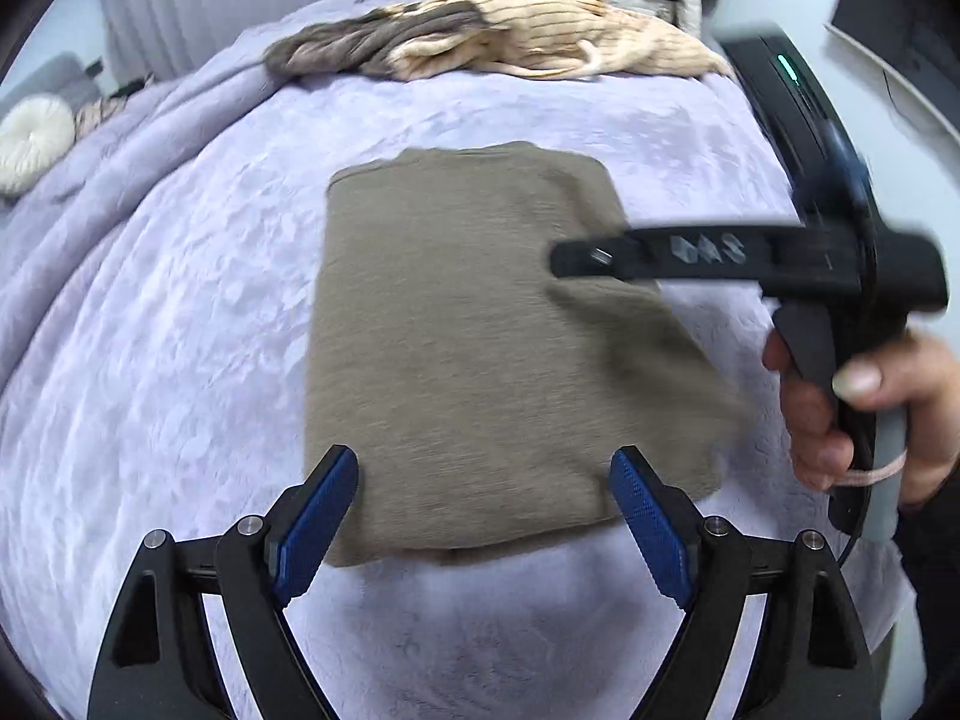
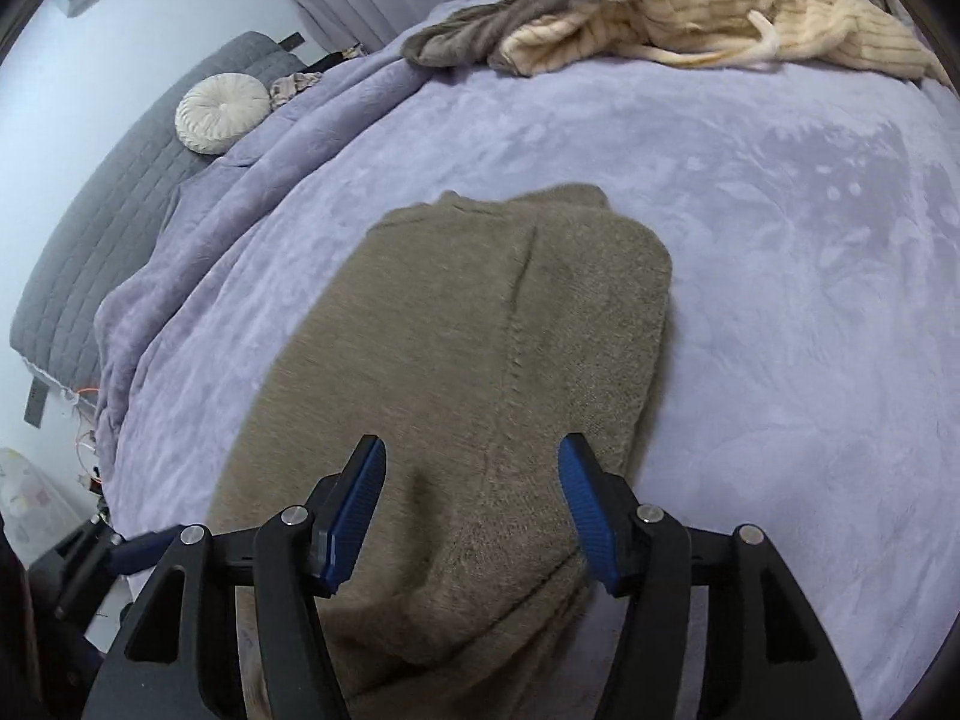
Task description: Fold small clothes
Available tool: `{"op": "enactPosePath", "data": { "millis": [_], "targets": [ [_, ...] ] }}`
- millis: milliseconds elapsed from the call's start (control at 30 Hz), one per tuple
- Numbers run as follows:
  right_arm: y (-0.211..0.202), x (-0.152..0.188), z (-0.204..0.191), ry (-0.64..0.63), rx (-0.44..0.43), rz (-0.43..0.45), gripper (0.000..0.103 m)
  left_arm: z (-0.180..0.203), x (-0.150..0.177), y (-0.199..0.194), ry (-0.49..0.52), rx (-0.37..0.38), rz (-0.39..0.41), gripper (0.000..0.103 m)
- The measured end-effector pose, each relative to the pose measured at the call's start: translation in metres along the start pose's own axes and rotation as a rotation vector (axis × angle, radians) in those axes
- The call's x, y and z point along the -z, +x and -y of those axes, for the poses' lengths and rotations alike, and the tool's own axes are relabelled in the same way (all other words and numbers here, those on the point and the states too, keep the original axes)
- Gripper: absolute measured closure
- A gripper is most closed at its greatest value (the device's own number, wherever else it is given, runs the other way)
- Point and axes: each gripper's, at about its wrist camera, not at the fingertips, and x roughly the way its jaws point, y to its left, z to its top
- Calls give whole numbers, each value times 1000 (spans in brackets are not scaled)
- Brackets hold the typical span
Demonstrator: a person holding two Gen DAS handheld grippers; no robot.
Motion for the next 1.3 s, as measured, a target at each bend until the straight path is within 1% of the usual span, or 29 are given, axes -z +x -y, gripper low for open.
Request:
{"op": "enactPosePath", "data": {
  "millis": [100,133,167,200,267,333,367,400,433,500,567,600,633,700,733,800,833,867,900,933,967,1033,1100,1167,1200,1233,1267,1300],
  "targets": [
    [-7,11,11,23,-5,16,40,-11,7,-6,-8,116,-15,16],
    [-13,13,9,20,5,22,40,-12,8,-9,-8,124,-5,16],
    [-18,13,8,17,12,28,39,-13,8,-10,-12,111,6,16],
    [-25,16,4,12,10,42,39,-17,5,-8,-24,79,13,16],
    [-41,24,-4,-4,-25,66,39,-30,-3,-2,-61,52,17,16],
    [-51,38,-17,-31,-85,78,39,-43,-7,8,-96,45,2,16],
    [-54,47,-24,-50,-121,74,39,-47,-8,14,-103,19,-8,16],
    [-55,54,-31,-66,-137,72,39,-51,-5,16,-106,-2,-9,16],
    [-56,62,-36,-83,-144,71,38,-52,-2,18,-109,-9,-9,16],
    [-52,74,-42,-98,-166,56,37,-60,3,24,-137,12,-27,16],
    [-56,83,-48,-114,-110,87,39,-65,8,23,-161,40,-28,16],
    [-62,84,-51,-126,-111,110,39,-66,8,20,-164,48,-17,16],
    [-67,85,-55,-126,-134,132,39,-68,8,17,-163,47,-7,16],
    [-69,84,-61,-117,-144,140,39,-72,6,13,-171,48,16,16],
    [-67,82,-64,-119,-135,134,39,-75,4,13,-178,42,21,16],
    [-57,80,-65,-118,-112,97,38,-81,5,19,-169,-7,16,16],
    [-46,81,-62,-110,-59,48,39,-83,6,24,-162,-8,-7,16],
    [-36,83,-56,-104,8,17,49,-87,8,31,-163,4,-34,16],
    [-27,86,-48,-86,60,-15,62,-94,10,35,-182,24,-44,13],
    [-20,88,-34,-31,41,-49,69,-99,11,35,-200,51,-52,13],
    [-22,91,-22,39,-19,-31,69,-102,13,34,-216,68,-54,13],
    [-30,92,-11,100,-58,-6,71,-105,17,22,-229,65,-32,13],
    [-35,93,-12,100,-51,7,71,-102,26,9,-190,77,-7,13],
    [-36,93,-18,68,-24,10,71,-95,38,4,-143,95,-8,13],
    [-36,93,-21,52,-12,12,73,-89,45,6,-111,92,-18,13],
    [-34,93,-24,43,-11,8,83,-84,48,8,-89,80,-24,13],
    [-33,93,-25,41,-10,6,86,-78,49,12,-69,53,-28,13],
    [-35,93,-27,42,-4,9,87,-75,49,19,-64,15,-30,13]
  ]
}}
